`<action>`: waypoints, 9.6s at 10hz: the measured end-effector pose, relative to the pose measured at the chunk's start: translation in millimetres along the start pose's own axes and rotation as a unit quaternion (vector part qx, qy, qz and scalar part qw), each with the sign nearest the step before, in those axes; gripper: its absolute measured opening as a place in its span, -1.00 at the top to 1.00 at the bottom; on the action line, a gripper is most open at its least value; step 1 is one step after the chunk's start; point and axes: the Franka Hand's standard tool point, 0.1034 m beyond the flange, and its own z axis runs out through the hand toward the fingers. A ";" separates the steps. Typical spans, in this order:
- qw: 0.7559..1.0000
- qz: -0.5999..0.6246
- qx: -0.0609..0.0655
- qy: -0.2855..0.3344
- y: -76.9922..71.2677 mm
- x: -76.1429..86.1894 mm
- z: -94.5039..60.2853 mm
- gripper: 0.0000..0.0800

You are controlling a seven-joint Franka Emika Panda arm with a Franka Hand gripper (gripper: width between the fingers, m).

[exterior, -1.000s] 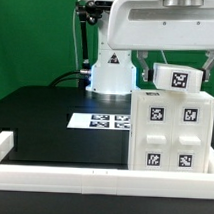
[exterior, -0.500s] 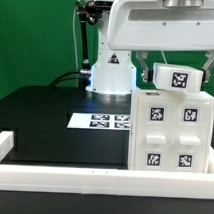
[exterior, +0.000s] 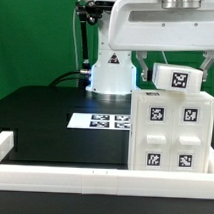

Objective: Assemble cabinet

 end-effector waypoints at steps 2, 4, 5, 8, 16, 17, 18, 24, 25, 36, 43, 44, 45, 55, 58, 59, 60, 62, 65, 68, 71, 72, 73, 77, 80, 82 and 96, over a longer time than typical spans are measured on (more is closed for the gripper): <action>1.000 0.000 0.000 0.000 0.1 -0.1 0.5 -0.33; 1.000 0.000 0.000 0.000 0.1 0.0 0.5 -0.33; 1.000 0.000 0.000 0.000 0.1 0.0 0.5 -0.33; 1.000 0.000 0.000 0.000 0.2 0.0 0.5 -0.34; 0.963 0.269 0.025 0.010 -2.5 3.5 1.3 -0.34; 0.956 0.294 0.027 0.009 -3.3 3.4 1.4 -0.34; 0.946 0.323 0.028 0.007 -3.7 3.4 1.5 -0.34; 0.803 0.594 0.044 -0.009 -6.1 1.1 1.9 -0.34; 0.765 0.642 0.054 -0.006 -6.2 1.1 2.7 -0.34; 0.902 0.427 0.053 -0.019 -21.8 -0.9 -25.5 -0.62; 0.999 -0.007 0.046 -0.003 -31.3 0.4 -32.0 -0.62; 0.998 -0.041 0.045 -0.002 -29.9 0.5 -31.7 -0.62; 0.996 -0.080 0.044 0.000 -29.3 0.5 -31.4 -0.62; 0.814 -0.580 -0.018 -0.006 -22.7 5.5 -33.1 -0.62; 0.720 -0.693 -0.039 -0.023 -21.2 5.6 -30.2 -0.62; 0.690 -0.722 -0.040 -0.029 -19.9 5.2 -27.8 -0.62; 0.688 -0.724 -0.040 -0.032 -20.0 4.5 -24.3 -0.62; 0.689 -0.723 -0.037 -0.035 -19.3 3.4 -19.3 -0.62; 0.694 -0.718 -0.031 -0.044 -15.5 2.3 -4.2 -0.62; 0.720 -0.691 -0.031 -0.044 -14.1 1.6 -1.9 -0.38; 0.796 -0.603 -0.036 -0.041 -14.1 1.5 -1.7 -0.38; 0.824 -0.564 -0.037 -0.038 -14.6 1.5 -1.6 -0.38; 0.868 -0.493 -0.039 -0.035 -14.7 1.6 -1.2 -0.38; 0.970 -0.240 -0.029 -0.019 -12.5 5.2 -0.3 -0.38; 0.989 -0.146 -0.031 -0.006 -12.7 5.8 -0.9 -0.38; 0.999 -0.039 -0.013 -0.004 -10.8 5.7 -0.7 -0.38; 0.725 0.681 0.100 0.008 -2.1 11.8 0.8 -0.38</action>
Offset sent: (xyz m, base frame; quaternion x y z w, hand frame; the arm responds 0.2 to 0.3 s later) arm 0.0000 0.0000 0.0000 0.0000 0.0000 0.0000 1.0000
